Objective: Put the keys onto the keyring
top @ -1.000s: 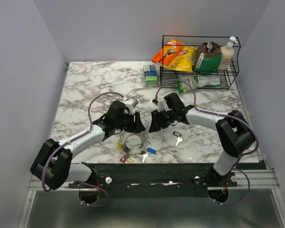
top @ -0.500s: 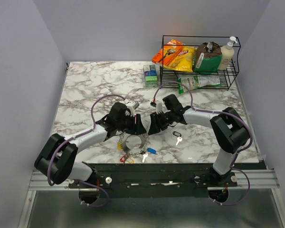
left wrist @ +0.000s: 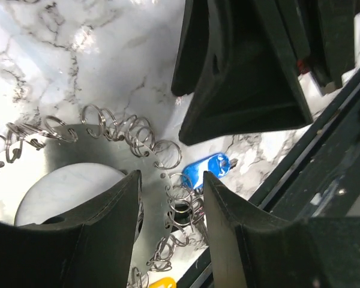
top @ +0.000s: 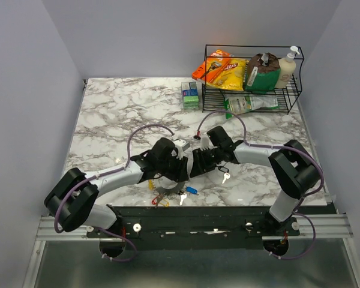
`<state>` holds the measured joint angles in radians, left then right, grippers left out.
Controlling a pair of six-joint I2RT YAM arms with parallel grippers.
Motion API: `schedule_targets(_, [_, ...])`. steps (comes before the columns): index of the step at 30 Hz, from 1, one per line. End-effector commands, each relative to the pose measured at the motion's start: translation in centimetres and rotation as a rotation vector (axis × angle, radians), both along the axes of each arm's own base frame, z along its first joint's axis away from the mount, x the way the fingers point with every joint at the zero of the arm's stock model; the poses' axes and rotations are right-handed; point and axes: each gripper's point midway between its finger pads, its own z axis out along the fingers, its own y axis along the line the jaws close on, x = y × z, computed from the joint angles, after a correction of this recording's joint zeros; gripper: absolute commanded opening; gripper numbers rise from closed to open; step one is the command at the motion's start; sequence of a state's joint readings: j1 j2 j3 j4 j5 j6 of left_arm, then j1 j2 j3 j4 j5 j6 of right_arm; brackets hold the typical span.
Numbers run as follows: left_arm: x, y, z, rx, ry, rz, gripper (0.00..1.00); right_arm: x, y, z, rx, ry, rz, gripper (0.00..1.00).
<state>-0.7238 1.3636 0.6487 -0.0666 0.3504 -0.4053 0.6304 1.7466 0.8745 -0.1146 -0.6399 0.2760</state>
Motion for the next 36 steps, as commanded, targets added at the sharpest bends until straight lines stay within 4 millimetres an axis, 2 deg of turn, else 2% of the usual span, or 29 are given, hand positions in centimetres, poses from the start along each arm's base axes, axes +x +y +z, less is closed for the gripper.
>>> schedule_targets(1, [-0.2,0.2,-1.1,0.165,-0.124,-0.034,0.54,1.1,-1.8,-0.2,-0.103,-0.018,-0.174,0.54])
schedule_targets(6, [-0.2,-0.5,-0.9,0.237,-0.219,-0.049,0.57,2.2,-2.7,0.7,-0.112,-0.019,-0.268,0.55])
schedule_targets(13, [0.4,-1.3,-1.6,0.367,-0.290,-0.086,0.57,3.4,-5.3,0.1,-0.189,-0.034,-0.371,0.55])
schedule_targets(18, [0.0,-1.9,-2.3,0.420,-0.303,-0.126,0.50,3.6,-6.2,0.0,-0.192,-0.031,-0.396,0.55])
schedule_targets(24, [-0.3,-2.0,-2.2,0.433,-0.312,-0.127,0.43,3.6,-6.5,-0.3,-0.198,-0.026,-0.398,0.55])
schedule_targets(36, [-1.0,-2.4,-2.8,0.419,-0.297,-0.156,0.42,3.9,-6.5,-0.5,-0.201,-0.030,-0.385,0.55])
